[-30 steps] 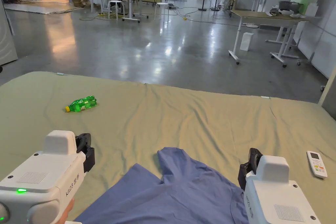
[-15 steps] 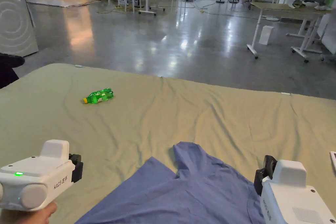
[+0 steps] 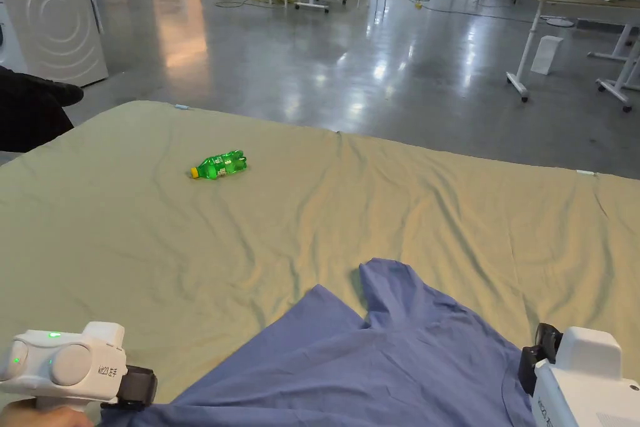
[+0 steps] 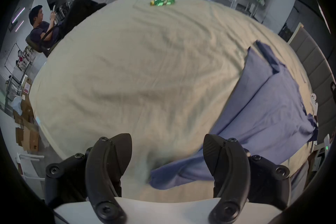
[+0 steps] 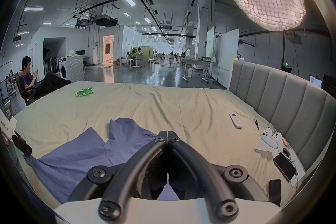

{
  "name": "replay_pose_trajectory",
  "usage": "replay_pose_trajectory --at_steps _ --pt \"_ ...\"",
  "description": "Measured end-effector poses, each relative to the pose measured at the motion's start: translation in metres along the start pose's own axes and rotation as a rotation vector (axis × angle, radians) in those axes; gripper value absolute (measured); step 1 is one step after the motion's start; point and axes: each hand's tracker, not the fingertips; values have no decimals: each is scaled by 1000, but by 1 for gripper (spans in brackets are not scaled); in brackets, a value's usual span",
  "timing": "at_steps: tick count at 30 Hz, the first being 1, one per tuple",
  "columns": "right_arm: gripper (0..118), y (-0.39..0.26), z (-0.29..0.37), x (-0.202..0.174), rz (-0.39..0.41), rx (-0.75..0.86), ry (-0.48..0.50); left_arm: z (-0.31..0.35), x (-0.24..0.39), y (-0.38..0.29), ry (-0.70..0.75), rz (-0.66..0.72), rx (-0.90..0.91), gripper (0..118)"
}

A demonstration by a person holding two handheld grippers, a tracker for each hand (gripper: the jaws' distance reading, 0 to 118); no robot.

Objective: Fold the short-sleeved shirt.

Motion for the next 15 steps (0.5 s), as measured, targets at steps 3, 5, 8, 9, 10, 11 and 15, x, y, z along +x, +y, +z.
replay_pose_trajectory --at_steps 3,5,8,9,10,11,15 --pt "0 -4 0 -2 6 -19 6 -5 -7 -9 9 -5 -55 82" --pt "0 -12 -5 -3 5 -31 12 -4 -9 -17 -8 14 -75 82" --pt "0 -14 -6 -6 5 -45 19 -2 -9 -28 -19 18 -71 82" --pt "0 -14 -6 -7 5 -48 21 -3 -6 -31 -22 5 -73 82" --pt "0 -14 -7 -7 6 -54 24 -4 -5 -36 -25 -20 -91 82" --pt "0 -15 -8 -8 4 -62 28 -6 -3 -40 -27 -32 -105 82" --pt "0 -19 -12 -9 0 -71 36 -15 -6 -45 -12 -24 -73 74"
